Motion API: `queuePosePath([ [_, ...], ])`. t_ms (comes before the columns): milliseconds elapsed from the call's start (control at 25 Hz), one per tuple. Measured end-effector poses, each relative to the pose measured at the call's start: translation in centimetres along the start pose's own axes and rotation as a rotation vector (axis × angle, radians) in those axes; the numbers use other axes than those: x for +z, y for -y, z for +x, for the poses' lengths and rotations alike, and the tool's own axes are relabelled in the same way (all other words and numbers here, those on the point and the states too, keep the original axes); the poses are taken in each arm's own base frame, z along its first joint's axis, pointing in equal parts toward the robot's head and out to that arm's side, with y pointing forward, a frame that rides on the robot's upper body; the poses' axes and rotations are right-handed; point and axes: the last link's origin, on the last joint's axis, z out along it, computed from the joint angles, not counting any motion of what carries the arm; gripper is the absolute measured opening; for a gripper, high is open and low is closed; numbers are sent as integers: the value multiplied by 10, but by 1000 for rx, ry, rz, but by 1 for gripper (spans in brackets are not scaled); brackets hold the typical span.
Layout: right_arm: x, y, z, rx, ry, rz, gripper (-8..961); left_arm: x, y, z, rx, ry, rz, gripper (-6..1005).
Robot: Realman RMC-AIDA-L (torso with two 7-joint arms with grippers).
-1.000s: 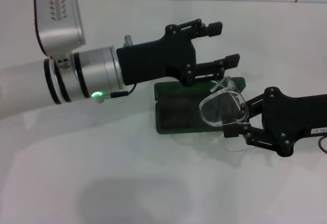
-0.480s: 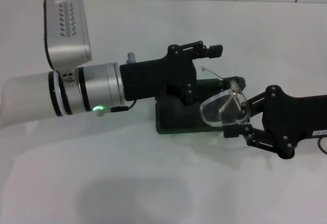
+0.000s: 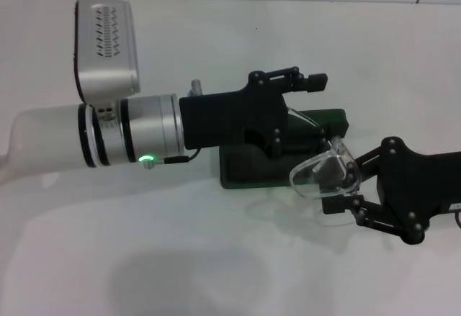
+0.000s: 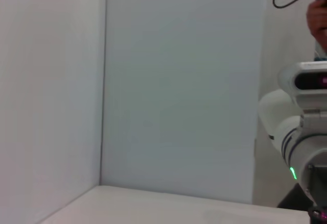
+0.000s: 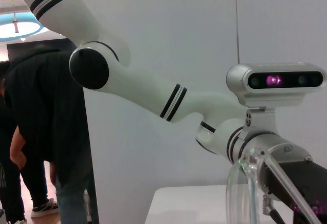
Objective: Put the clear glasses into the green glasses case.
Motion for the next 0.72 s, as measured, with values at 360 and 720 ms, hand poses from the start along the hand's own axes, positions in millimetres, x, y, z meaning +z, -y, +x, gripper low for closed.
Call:
queuePosePath([
  [360,-5,-4,5,-28,-1,17,124,2,-5,-2,-1,19,-32,759],
  [720,-7,-4,5,-30,-2,26,124,3,-8,-6,-1,40,-49,758],
])
